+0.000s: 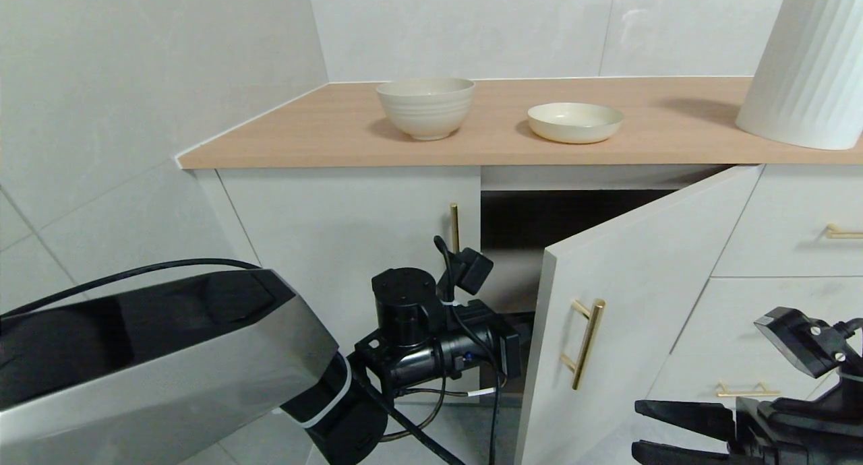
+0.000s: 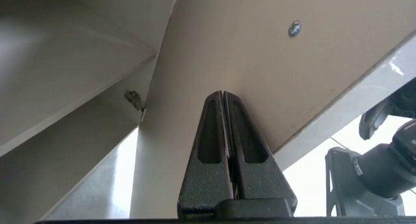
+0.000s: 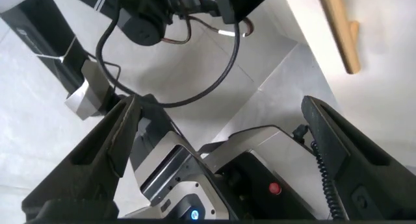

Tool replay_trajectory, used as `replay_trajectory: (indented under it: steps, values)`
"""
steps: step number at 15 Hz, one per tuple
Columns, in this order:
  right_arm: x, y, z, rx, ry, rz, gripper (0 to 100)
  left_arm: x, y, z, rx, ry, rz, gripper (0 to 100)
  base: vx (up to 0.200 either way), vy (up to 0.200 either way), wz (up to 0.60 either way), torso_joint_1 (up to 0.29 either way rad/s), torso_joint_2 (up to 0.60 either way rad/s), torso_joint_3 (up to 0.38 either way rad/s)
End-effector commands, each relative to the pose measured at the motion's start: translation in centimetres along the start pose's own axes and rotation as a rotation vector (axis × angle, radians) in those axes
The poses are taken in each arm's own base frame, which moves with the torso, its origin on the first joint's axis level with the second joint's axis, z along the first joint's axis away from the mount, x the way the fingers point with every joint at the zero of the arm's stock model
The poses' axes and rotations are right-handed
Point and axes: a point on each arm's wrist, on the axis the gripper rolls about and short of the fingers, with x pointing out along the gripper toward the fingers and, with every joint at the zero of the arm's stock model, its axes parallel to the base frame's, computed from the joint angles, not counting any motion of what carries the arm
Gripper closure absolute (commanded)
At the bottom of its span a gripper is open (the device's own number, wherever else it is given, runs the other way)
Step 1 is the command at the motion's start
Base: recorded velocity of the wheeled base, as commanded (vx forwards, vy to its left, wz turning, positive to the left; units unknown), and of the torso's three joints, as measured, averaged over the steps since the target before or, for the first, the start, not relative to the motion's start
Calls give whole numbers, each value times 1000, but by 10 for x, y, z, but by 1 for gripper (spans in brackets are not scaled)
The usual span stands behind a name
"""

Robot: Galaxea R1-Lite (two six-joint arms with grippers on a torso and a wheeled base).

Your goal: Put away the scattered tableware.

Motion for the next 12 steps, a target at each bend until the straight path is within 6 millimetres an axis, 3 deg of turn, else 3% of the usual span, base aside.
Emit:
replay_trajectory:
  steps: [1,5,12]
  values:
    - [0,1,-1,-7,2,4,0,0,-1,1,-3,5,1,100,0,0,0,0,0,0]
    - [-1,2,-2,-16,3,10,0,1,-3,5,-9,14,3,100,-200,0,0,2,2,9]
    - [-1,2,-2,-16,6,13,0,18,7,21,-27,36,23,100,0,0,0,0,0,0]
